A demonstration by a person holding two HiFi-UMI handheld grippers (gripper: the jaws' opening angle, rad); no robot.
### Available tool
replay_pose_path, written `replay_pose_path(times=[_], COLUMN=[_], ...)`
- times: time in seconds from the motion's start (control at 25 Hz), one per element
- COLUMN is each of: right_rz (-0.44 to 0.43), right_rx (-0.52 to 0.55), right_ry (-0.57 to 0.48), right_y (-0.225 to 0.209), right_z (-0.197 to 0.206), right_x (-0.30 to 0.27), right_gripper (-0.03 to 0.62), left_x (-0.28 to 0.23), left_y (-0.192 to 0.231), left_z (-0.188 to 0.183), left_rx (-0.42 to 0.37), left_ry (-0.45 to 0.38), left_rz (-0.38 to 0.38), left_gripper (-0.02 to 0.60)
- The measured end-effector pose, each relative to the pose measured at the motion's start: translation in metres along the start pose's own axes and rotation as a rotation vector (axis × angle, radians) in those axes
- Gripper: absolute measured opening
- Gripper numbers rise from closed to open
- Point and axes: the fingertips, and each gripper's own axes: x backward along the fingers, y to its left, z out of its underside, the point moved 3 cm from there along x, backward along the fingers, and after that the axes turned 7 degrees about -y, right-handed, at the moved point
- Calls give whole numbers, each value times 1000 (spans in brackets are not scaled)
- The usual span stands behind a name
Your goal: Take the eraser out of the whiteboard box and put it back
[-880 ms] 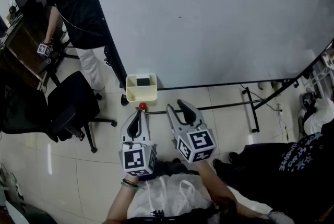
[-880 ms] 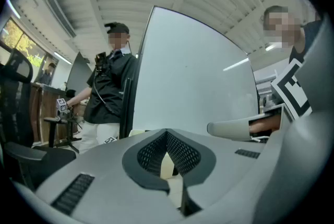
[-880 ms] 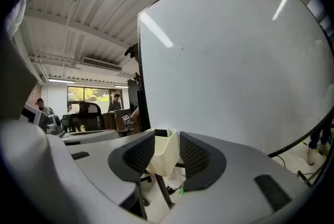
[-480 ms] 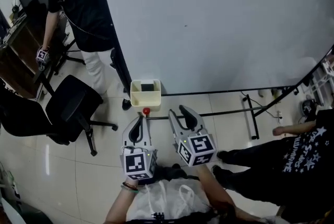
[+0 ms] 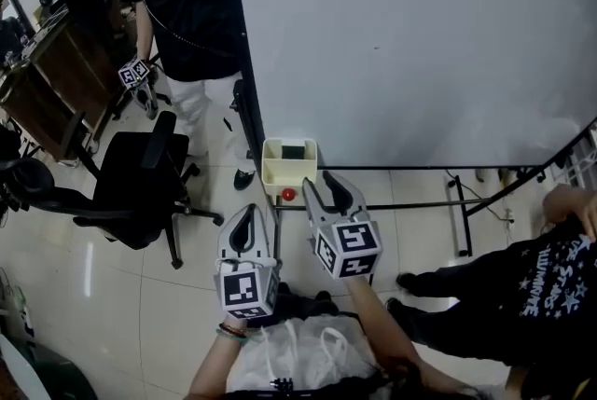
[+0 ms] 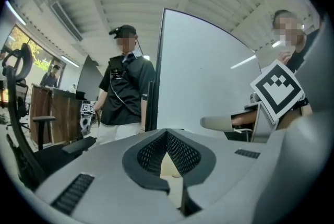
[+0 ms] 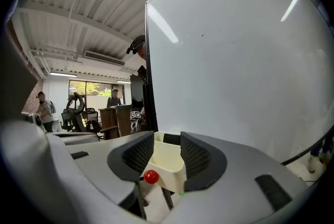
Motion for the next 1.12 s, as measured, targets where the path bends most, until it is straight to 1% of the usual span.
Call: replay_pose_path(times=[0.04, 0.12, 0.2, 0.28, 0.36, 0.48, 0.56, 0.72, 0.84, 0.96, 1.12], right_rz=[0, 0, 10, 40, 87, 144, 158, 198, 220, 237, 241], right_rx=[12, 44, 80, 111, 132, 150, 149, 139, 109, 107, 106], right_ry=[8, 32, 66, 112, 167, 262, 311, 350, 389, 410, 421], right_y=[3, 9, 11, 9, 5, 2, 2, 0, -1, -5, -6], right_z=[0, -2, -4, -1, 3, 11, 19, 23, 29, 28, 27], right_x=[-9, -28, -49, -69, -86, -100, -106, -111, -115, -118, -119], right_gripper=[198, 234, 249, 250, 255, 255, 256, 264, 275, 276, 276], left_x=[0, 1, 0, -1, -1, -1, -2, -4, -5, -6, -6], left_y=[6, 18, 26, 33, 40, 51, 59, 70, 78, 85, 87], left_z=[0, 3, 3, 2, 1, 1, 1, 1, 2, 7, 5], left_rx=[1, -22, -28, -26, -26, -21, -15, -5, 9, 25, 30], left_ry=[-1, -1, -2, -5, -8, -13, -16, -22, -31, -48, -42], left_rz=[-8, -10, -16, -21, -23, -26, -28, -26, -33, -44, -36], left_gripper=[2, 2, 2, 2, 2, 2, 2, 2, 2, 2, 2])
